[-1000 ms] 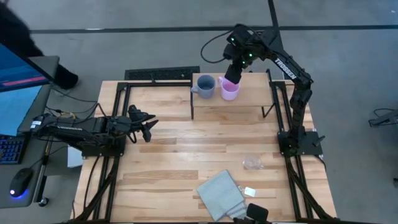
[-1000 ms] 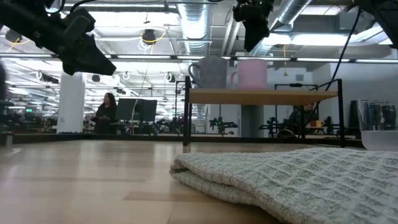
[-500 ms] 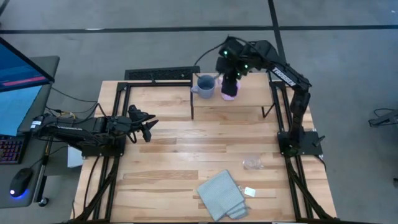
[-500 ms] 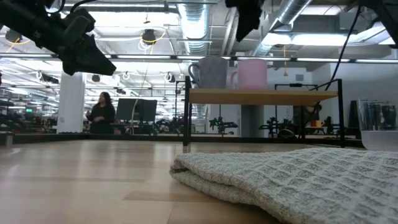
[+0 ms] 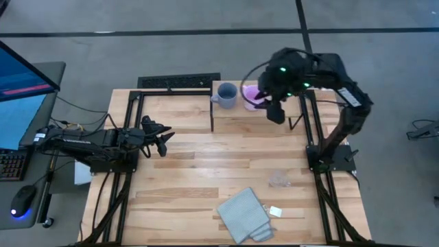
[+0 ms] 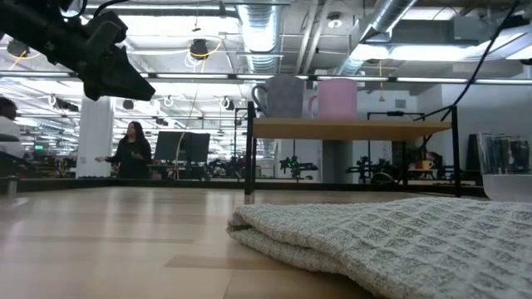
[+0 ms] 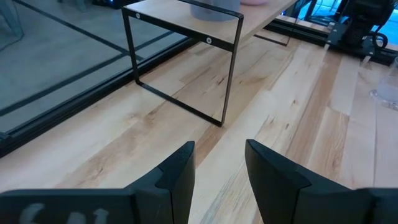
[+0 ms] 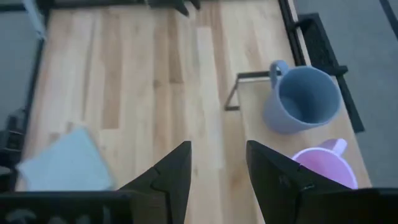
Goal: Stack small to large cups/mugs on shelf
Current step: Put the transparent mug on the shelf
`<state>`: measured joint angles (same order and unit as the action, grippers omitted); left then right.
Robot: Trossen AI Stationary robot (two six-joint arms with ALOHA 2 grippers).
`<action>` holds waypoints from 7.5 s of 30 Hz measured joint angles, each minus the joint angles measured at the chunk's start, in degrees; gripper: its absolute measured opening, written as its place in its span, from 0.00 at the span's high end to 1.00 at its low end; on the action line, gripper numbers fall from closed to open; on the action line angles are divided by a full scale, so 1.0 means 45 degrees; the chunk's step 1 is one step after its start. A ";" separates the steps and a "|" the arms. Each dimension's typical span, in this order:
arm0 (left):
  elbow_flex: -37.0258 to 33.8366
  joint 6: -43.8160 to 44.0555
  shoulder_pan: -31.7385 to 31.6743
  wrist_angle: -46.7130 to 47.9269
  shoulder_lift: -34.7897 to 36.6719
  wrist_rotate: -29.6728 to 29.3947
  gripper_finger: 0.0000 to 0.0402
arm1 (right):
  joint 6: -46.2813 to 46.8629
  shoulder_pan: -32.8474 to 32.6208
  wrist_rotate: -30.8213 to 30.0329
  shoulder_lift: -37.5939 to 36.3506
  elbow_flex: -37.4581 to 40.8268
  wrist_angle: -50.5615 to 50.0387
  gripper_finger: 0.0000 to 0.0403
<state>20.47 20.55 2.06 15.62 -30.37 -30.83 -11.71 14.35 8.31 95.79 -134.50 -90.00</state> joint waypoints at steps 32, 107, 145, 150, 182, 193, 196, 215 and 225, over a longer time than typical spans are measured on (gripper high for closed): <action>0.0000 0.0030 -0.0003 0.0010 0.0000 0.0000 0.67 | 0.7759 -0.5196 -0.0816 -0.5019 1.2304 0.2134 0.56; 0.0000 0.0613 0.0001 0.0579 0.0004 0.0092 0.67 | 0.9930 -0.6825 -0.0475 -0.4977 1.9370 0.7460 0.74; 0.0000 0.0670 0.0002 0.0654 0.0000 0.0009 0.67 | 0.9523 -0.5966 0.1298 -0.3396 1.9294 0.7083 0.99; 0.0000 0.0778 -0.0003 0.0651 0.0000 0.0006 0.67 | 0.8798 -0.5421 0.1093 -0.3441 1.8411 0.5569 0.99; 0.0000 0.1162 -0.0003 0.0651 0.0000 0.0355 0.67 | 0.4466 0.4274 -0.2079 -0.3950 0.9882 0.0000 1.00; 0.0000 0.1162 0.0002 0.0651 0.0005 0.0355 0.67 | 0.3477 0.6663 -0.2201 -0.3737 0.8629 -0.0040 0.99; 0.0000 0.1162 -0.0003 0.0651 0.0003 0.0355 0.67 | 0.3187 0.7067 -0.2208 -0.3148 0.8187 -0.0016 0.99; 0.0000 0.1395 0.0002 0.0656 0.0001 0.0466 0.67 | 0.2389 0.7713 -0.2529 -0.0609 0.5945 -0.0004 0.99; 0.0000 0.1395 0.0002 0.0660 0.0000 0.0461 0.67 | 0.2758 0.7786 -0.2491 -0.0613 0.5945 -0.0004 0.99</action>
<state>20.47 26.83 2.07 18.59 -30.37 -28.75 0.70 49.39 -2.90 93.03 -107.74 -90.02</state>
